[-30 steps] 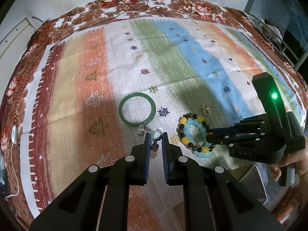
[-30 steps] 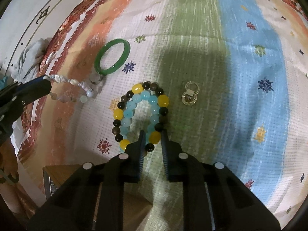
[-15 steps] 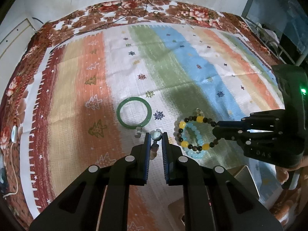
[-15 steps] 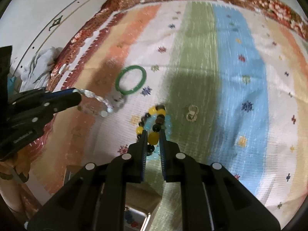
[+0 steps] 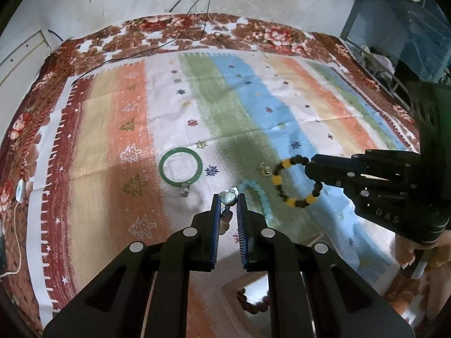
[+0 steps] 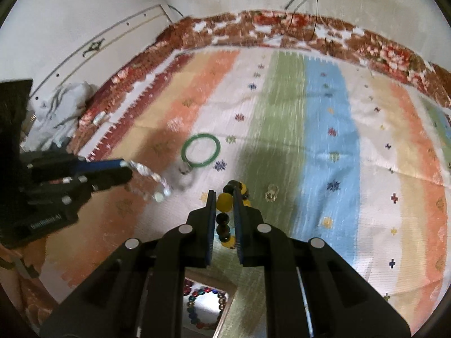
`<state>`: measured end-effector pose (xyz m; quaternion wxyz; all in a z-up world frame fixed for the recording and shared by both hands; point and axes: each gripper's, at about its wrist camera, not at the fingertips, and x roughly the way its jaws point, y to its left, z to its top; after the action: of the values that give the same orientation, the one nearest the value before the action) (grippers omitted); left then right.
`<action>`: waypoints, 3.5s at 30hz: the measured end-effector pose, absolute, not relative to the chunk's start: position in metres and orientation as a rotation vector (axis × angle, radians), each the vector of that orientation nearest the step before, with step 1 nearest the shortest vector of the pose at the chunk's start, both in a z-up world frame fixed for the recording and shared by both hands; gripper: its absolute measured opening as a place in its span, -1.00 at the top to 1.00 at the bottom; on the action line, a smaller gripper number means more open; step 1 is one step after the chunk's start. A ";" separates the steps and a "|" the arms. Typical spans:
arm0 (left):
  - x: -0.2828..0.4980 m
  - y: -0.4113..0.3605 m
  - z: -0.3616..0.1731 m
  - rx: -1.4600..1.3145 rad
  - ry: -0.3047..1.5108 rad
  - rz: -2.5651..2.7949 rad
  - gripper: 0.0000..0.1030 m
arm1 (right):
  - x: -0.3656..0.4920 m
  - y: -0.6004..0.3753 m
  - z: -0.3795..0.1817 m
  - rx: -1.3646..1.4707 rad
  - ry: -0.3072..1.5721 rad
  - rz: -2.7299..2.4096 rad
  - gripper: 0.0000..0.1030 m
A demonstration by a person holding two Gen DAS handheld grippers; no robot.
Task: Organize jewelry
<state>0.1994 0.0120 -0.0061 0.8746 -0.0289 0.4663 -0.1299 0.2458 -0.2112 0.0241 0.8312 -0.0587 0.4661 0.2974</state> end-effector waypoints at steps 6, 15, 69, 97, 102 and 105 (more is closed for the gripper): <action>0.180 0.012 0.006 -0.086 0.938 -0.294 0.79 | 0.218 -0.218 0.053 -0.107 0.908 0.656 0.74; 0.145 0.008 0.019 -0.108 0.889 -0.335 0.79 | 0.179 -0.225 0.072 -0.105 0.861 0.708 0.75; 0.208 0.037 -0.038 -0.035 1.025 -0.083 -0.09 | 0.221 -0.221 0.000 -0.131 1.012 0.584 -0.26; 0.276 0.029 -0.105 0.035 1.204 -0.103 -0.09 | 0.298 -0.194 -0.084 -0.136 1.287 0.600 -0.26; 0.282 0.028 -0.113 0.038 1.226 -0.105 -0.09 | 0.303 -0.194 -0.094 -0.139 1.316 0.597 -0.25; 0.285 0.028 -0.117 0.034 1.233 -0.106 -0.07 | 0.305 -0.192 -0.100 -0.140 1.333 0.596 -0.24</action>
<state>0.2848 0.0282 -0.1167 0.8144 0.0161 0.5779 -0.0495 0.3053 -0.1923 -0.0995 0.7430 -0.0637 0.6082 0.2721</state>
